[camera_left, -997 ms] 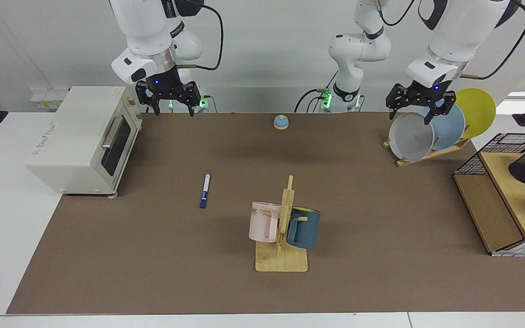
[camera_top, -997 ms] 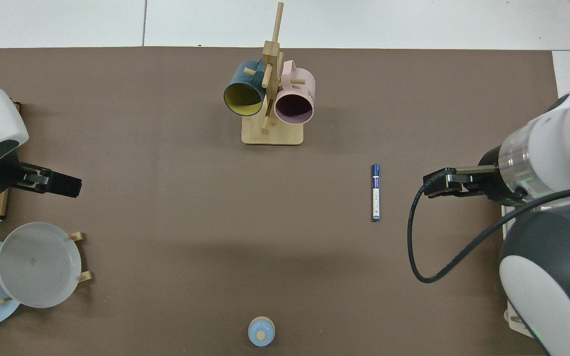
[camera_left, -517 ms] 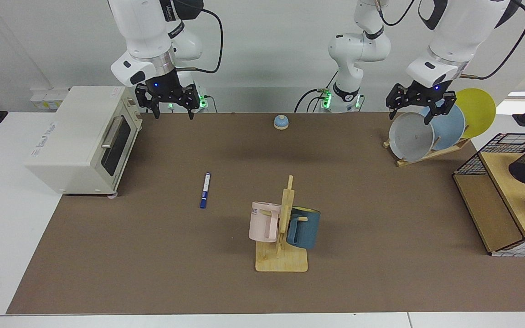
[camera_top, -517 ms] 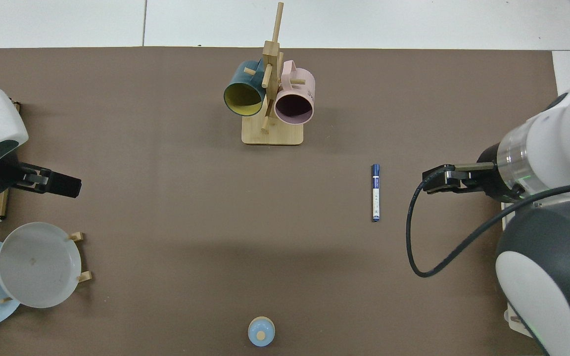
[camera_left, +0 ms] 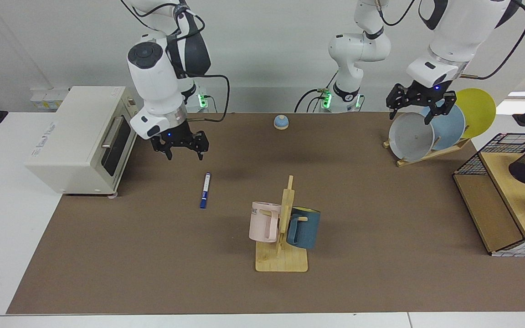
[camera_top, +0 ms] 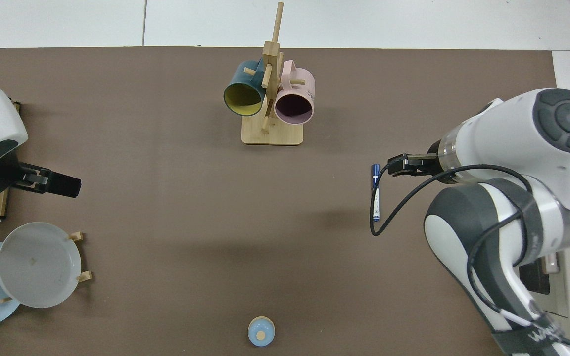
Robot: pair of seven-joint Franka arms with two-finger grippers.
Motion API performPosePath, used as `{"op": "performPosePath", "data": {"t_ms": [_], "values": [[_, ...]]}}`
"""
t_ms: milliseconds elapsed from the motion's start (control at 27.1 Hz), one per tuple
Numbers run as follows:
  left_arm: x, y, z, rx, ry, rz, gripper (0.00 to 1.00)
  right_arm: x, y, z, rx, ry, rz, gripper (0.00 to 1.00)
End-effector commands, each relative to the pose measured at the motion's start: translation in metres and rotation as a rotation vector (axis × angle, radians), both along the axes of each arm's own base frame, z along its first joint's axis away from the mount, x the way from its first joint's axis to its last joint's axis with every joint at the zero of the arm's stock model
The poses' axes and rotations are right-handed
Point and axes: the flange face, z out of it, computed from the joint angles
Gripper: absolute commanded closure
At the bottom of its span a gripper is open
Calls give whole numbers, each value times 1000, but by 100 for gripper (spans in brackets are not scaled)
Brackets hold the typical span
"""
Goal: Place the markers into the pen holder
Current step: 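Reach the right gripper down to the blue-capped marker and grasp it, then lift the marker with the right gripper and draw it back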
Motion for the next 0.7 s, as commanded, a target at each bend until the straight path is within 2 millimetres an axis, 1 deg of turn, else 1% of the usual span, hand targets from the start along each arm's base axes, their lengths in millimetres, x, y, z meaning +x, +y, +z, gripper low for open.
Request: {"op": "performPosePath", "data": {"t_ms": [0,37,74,185,369,443,554,665], "values": [[-4,-2,0,4,7,-12,0,18,4,-53,34,-5,-2,1],[-4,-3,0,4,7,-13,0,20,5,-62,35,-2,-3,0],[-4,-3,0,4,8,-13,0,21,5,-75,34,8,-1,1],[-7,-3,-2,4,13,-16,0,20,20,-106,36,-1,28,1],[-9,-5,-3,4,16,-22,0,17,34,-153,49,-14,47,1],[-9,-5,-5,3,18,-22,0,18,36,-171,49,-18,56,1],[-9,-7,-5,-3,20,-21,0,19,36,-184,30,-25,79,2],[-9,-7,-5,-6,19,-22,0,21,28,-185,7,-29,92,2]]}}
